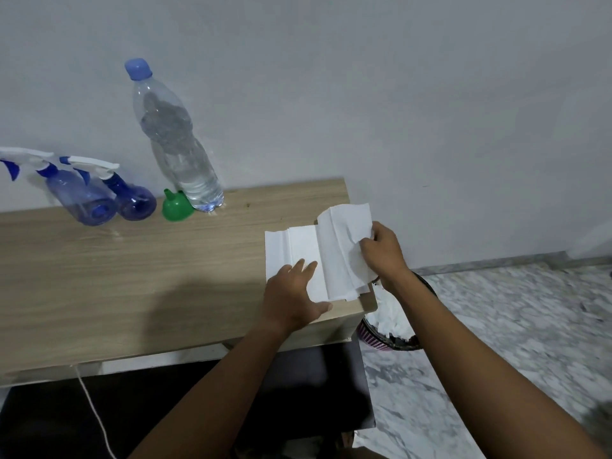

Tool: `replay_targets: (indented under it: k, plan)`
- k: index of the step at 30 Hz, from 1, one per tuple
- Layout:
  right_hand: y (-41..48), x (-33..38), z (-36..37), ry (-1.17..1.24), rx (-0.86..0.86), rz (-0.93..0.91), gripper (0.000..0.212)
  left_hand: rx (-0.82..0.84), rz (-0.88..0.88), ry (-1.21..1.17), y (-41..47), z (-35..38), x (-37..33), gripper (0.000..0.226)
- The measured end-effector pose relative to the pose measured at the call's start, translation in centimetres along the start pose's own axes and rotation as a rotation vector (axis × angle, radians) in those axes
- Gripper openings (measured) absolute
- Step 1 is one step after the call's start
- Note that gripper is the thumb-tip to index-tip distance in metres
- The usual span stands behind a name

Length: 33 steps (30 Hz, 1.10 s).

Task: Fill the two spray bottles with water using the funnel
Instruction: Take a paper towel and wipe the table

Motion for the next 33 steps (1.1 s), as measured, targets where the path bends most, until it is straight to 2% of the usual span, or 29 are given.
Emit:
replay_targets:
  k: [3, 6, 9, 12, 15, 18, 23, 26, 29, 33]
  plan:
    - [-0.1, -0.2, -0.4, -0.117, 0.005, 0.056, 0.027, -0.060, 0.069, -0.034, 0.9, 0.2, -0.8, 0.080]
    - [-0.4, 0.4, -0.4, -0.158, 0.033, 0.066, 0.022, 0.135, 0.062, 0.008, 1.6, 0.5, -1.8, 0.079]
    - [-0.3, 1.2, -0.8, -0.252, 0.086, 0.032, 0.045, 0.205, 0.071, 0.110, 2.0, 0.6, -1.8, 0.074]
    - [-0.2, 2.1, -1.6, -0.309, 0.064, -0.043, 0.027, 0.214, 0.063, 0.122, 1.9, 0.5, -2.0, 0.073]
    - [-0.5, 3.9, -2.7, -0.296, 0.028, -0.121, 0.021, 0.212, 0.046, 0.103, 1.9, 0.3, -2.2, 0.073]
    - [-0.6, 5.9, -3.4, -0.281, 0.068, -0.168, 0.022, 0.210, 0.059, 0.121, 1.9, 0.1, -2.4, 0.069]
    - [-0.8, 8.8, -4.4, -0.287, 0.079, -0.269, 0.008, 0.189, 0.062, 0.094, 1.6, 0.0, -2.5, 0.065]
    - [-1.3, 11.0, -5.6, -0.300, 0.001, -0.334, 0.015, 0.190, 0.069, 0.047, 1.5, 0.0, -2.4, 0.063]
    - [-1.3, 12.6, -6.5, -0.282, -0.036, -0.373, 0.018, 0.142, 0.041, -0.130, 0.9, 0.0, -1.8, 0.066]
    - [-0.8, 12.1, -5.4, -0.289, -0.002, -0.333, 0.029, 0.082, 0.010, 0.013, -0.1, 0.1, 0.2, 0.061]
Point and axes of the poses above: each hand's wrist, its own y-axis towards the middle knuckle, its own z-axis out of the palm, x = y × z, the point moved 1 cm from there along y, towards the middle knuckle, and after that the axes turned 9 degrees about x, right-handed, at the moved point
